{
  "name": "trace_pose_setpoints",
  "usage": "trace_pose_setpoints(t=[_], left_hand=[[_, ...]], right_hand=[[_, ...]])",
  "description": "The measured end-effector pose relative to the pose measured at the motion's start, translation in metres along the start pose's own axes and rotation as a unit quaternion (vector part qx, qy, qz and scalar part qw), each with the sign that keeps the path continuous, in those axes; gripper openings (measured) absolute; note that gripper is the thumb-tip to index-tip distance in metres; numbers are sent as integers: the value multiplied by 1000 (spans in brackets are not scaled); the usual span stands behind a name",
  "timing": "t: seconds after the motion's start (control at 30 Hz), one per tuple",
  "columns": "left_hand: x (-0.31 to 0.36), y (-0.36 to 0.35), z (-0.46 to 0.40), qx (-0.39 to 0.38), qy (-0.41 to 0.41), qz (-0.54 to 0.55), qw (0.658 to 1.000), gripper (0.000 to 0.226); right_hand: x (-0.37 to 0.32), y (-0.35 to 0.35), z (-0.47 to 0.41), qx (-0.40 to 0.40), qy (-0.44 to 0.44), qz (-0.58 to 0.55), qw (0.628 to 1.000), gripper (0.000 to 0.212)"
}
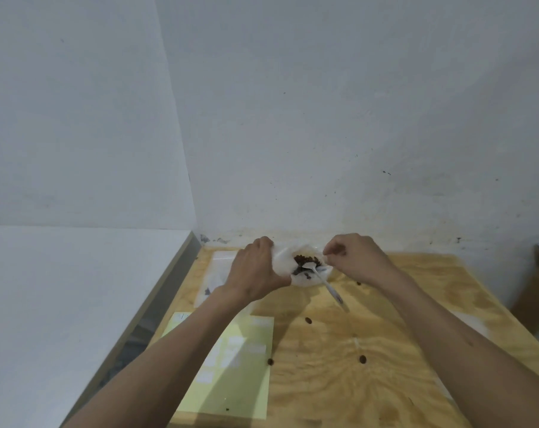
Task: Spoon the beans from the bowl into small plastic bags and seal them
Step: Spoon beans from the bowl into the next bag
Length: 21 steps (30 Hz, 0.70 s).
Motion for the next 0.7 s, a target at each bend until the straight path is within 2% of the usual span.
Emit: trace_pose_setpoints(t=[0.07, 0.13, 0.2, 0.27, 0.33, 0.4, 0.53, 0.7], left_hand=[[-18, -6, -3, -14, 37, 10, 999, 78], [-26, -11, -7, -25, 62, 25, 997, 81], [-27, -17, -11, -33, 78, 42, 996, 80], [-24, -23, -15, -42, 86, 51, 994, 75], [-22, -30, -19, -55, 96, 65, 992, 71], [-22, -36, -23, -67, 112, 91, 987, 67], [-24, -43, -29, -80, 133, 131, 979, 67], [-26, -48, -30, -82, 134, 167, 973, 64]], right_hand=[[25, -18, 9, -76, -64, 124, 987, 38], [42, -37, 22, -143, -100, 184, 967, 57], [44, -51, 27, -153, -78, 211, 962, 48], [36, -53, 18, -109, -19, 228, 967, 26], [27, -42, 7, -32, 36, 229, 972, 16], [21, -27, -1, 34, 69, 203, 976, 24], [21, 7, -5, 158, 71, 68, 983, 28], [40, -10, -13, 151, 9, 60, 987, 46]])
Point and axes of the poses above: each hand's wrist, its own z-axis away from the middle knuckle, its own y-axis out of the back of the hand, x = y × z, the point moved 10 cm from there along -z, towards the middle knuckle, and after that the axes turned 12 degrees about -z, right-handed, at the moved point
